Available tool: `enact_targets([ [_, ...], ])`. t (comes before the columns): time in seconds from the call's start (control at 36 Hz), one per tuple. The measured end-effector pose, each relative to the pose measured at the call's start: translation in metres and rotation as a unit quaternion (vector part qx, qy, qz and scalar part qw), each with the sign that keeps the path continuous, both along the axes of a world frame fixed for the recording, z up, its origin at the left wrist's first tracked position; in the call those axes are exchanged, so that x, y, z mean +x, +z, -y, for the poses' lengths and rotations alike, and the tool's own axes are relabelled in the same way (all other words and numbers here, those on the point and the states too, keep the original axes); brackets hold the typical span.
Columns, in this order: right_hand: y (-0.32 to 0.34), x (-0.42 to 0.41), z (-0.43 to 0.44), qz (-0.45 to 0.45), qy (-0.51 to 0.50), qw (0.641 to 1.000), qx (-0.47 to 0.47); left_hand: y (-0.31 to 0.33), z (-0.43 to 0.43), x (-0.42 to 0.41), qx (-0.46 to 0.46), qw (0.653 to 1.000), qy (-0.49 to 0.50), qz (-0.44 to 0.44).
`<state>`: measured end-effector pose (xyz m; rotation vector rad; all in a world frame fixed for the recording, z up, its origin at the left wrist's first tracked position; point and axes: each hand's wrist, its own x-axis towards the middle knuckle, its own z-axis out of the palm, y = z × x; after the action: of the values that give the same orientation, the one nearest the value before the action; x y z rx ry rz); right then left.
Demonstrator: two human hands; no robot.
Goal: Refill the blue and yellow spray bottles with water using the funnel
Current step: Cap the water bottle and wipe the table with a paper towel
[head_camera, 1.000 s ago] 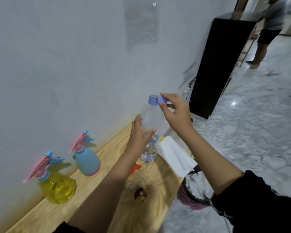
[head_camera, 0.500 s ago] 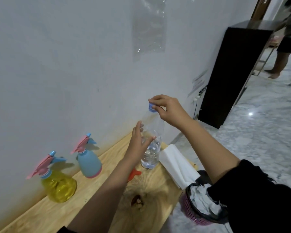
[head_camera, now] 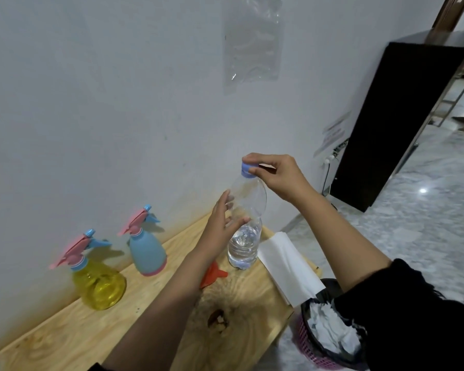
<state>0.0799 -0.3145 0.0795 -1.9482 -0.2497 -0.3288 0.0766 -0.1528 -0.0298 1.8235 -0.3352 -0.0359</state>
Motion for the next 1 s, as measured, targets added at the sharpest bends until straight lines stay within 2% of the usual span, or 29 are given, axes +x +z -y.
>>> enact_targets([
  [0.14, -0.004, 0.002, 0.002, -0.004, 0.055, 0.998, 0.036, 0.001, 0.001, -0.001, -0.007, 1.0, 0.001, 0.001],
  [0.31, -0.005, 0.004, -0.004, 0.006, 0.008, 0.997, 0.073, 0.002, -0.002, -0.003, -0.01, 1.0, 0.0, -0.002],
  [0.39, -0.004, 0.005, -0.003, 0.0, 0.012, 0.999, 0.043, 0.003, -0.001, -0.004, -0.012, 1.0, -0.002, -0.003],
  [0.53, -0.003, 0.004, 0.001, -0.075, 0.087, 0.993, 0.014, 0.004, 0.0, -0.002, -0.001, 1.0, -0.005, -0.004],
  [0.83, -0.009, 0.003, -0.017, -0.006, -0.077, 0.992, 0.097, 0.002, 0.001, -0.004, -0.015, 1.0, 0.011, -0.007],
  [0.92, -0.011, 0.004, -0.018, -0.003, -0.078, 0.993, 0.09, 0.003, -0.001, -0.003, -0.009, 1.0, 0.003, -0.009],
  [1.0, -0.016, 0.005, -0.012, -0.022, -0.027, 0.995, 0.089, 0.003, 0.0, -0.003, -0.01, 1.0, 0.001, -0.012],
])
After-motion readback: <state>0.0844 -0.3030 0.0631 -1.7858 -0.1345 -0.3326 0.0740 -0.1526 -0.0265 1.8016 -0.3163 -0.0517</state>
